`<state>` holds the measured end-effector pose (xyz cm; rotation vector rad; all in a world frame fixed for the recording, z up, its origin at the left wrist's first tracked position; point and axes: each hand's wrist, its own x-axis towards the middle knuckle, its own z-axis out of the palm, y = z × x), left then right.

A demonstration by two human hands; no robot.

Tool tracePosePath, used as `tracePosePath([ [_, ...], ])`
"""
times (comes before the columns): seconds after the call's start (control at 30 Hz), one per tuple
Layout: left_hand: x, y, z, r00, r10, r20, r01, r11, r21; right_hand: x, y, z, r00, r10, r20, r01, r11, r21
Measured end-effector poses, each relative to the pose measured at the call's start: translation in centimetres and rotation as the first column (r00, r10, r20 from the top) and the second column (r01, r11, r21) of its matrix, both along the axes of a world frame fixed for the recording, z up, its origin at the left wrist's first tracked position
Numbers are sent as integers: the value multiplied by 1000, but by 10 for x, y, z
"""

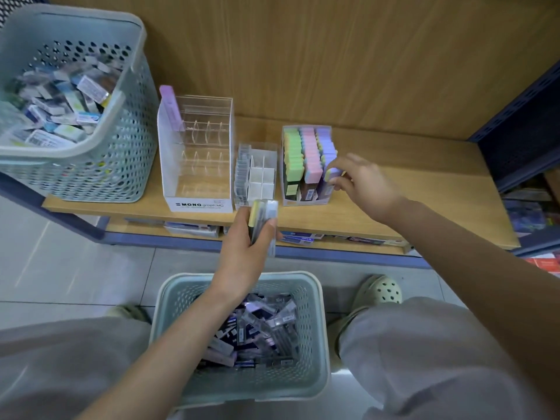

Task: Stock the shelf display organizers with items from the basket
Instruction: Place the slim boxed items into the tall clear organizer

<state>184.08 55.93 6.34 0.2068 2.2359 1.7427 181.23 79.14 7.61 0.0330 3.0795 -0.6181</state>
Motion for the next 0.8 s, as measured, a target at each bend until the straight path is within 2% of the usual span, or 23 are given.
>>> tracePosePath([
  [0.23, -2, 1, -2, 1000, -10, 28, 10, 1000, -10, -3, -1, -9, 997, 31, 77, -36, 998, 57],
  [0.33, -2, 1, -1, 999, -5, 43, 5, 1000, -1, -3, 1, -9, 996, -4, 88, -5, 996, 94],
  [0.5, -3, 0, 1, 999, 1, 41, -1, 1000, 7, 2, 0, -10, 999, 34, -39, -24, 969, 246],
  [0.63, -3, -1, 3, 1000, 9, 29, -9, 1000, 15, 2, 1, -12, 985, 13, -172, 31, 968, 250],
  [0.8, -3, -1, 6, 998, -7, 68, 7, 1000, 13, 4, 3, -12, 984, 66, -167, -12, 952, 305],
])
